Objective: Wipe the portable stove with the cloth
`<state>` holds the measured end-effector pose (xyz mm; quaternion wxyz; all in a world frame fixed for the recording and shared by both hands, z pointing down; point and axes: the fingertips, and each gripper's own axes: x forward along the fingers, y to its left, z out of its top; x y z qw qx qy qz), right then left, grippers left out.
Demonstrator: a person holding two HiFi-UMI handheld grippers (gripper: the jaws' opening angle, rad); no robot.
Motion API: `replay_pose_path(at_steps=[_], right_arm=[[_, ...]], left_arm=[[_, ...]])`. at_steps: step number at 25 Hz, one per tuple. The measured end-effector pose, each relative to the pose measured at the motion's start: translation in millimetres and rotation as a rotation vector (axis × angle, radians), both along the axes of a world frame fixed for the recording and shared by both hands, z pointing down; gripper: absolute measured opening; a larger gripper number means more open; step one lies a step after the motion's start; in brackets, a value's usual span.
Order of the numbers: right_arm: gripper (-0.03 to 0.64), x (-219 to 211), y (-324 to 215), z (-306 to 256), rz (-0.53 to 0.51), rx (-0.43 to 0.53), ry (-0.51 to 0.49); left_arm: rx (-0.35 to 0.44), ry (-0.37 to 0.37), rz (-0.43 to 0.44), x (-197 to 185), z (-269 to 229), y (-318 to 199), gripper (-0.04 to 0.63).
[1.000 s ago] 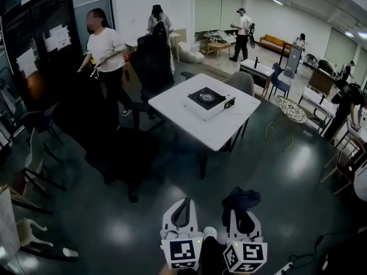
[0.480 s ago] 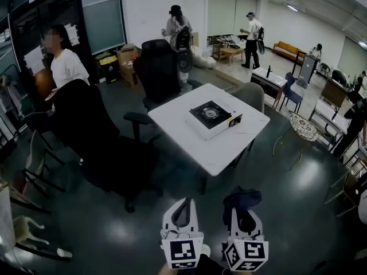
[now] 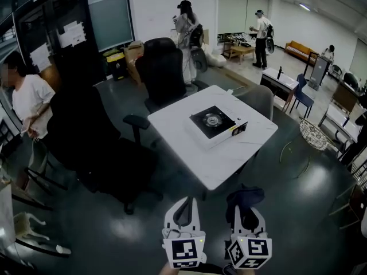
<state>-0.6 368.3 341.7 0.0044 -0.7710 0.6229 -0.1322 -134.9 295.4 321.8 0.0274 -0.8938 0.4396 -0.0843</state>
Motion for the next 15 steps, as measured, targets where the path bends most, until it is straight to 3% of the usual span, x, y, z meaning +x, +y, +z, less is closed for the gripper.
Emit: replay_pose_path(at_steps=[5, 15], right_arm=[[0.089, 17, -19, 10, -0.012, -0.023, -0.024], [0.089, 59, -87, 18, -0.007, -0.045, -0.018]], left_arm=[[-0.045, -0.003, -0.020, 19, 7, -20, 0.022], [-0.028, -0.018, 0.001, 63, 14, -95, 0.023]])
